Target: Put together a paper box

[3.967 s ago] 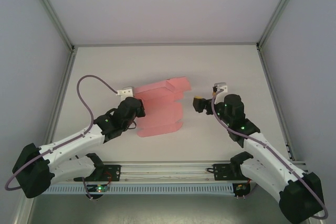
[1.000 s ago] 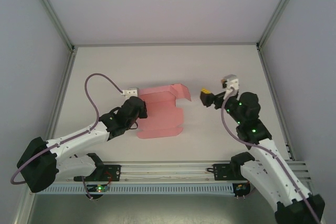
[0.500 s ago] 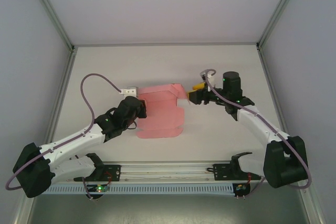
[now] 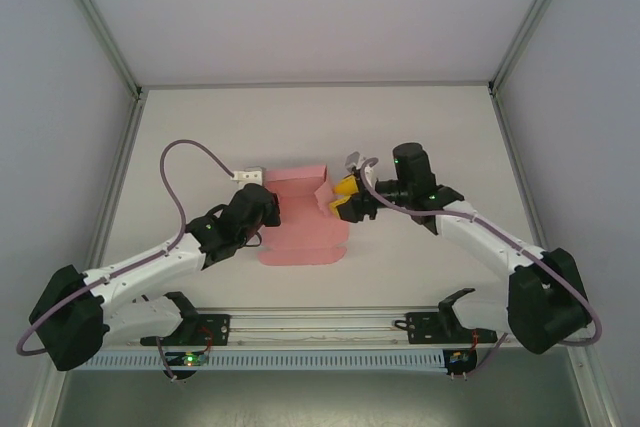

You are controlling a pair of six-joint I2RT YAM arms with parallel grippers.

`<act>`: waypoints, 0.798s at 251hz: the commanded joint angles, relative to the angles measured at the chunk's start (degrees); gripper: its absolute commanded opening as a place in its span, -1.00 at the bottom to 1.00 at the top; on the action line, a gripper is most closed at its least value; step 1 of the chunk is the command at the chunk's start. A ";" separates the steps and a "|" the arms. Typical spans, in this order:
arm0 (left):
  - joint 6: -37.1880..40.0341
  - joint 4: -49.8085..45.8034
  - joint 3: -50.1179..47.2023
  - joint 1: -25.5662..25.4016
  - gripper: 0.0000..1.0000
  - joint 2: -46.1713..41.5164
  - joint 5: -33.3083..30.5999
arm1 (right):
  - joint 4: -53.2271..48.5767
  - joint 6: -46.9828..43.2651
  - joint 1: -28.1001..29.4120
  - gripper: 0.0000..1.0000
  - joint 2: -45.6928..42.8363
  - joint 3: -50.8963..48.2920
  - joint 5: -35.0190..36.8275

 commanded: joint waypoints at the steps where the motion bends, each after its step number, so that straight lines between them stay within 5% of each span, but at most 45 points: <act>1: -0.68 0.32 2.16 0.43 -1.00 0.53 0.50 | 0.85 -0.98 2.41 -0.04 2.12 2.98 7.50; 24: -0.68 0.70 2.29 0.45 -1.00 0.75 1.44 | 3.69 2.22 5.25 -0.14 3.05 3.13 19.70; 56: -1.11 0.24 2.60 0.43 -1.00 1.35 1.48 | 7.94 7.05 9.34 0.01 3.19 1.67 42.86; 111: -1.17 -0.62 3.89 0.43 -1.00 2.98 2.28 | 13.40 7.34 11.97 0.03 4.44 -0.08 49.22; 155: -1.82 -0.60 3.81 0.44 -1.00 3.21 2.32 | 14.25 7.02 14.24 -0.36 5.29 0.58 59.91; 200: -6.09 -3.96 5.32 0.43 -1.00 4.90 0.10 | 16.45 9.17 18.00 -0.80 9.06 1.63 83.37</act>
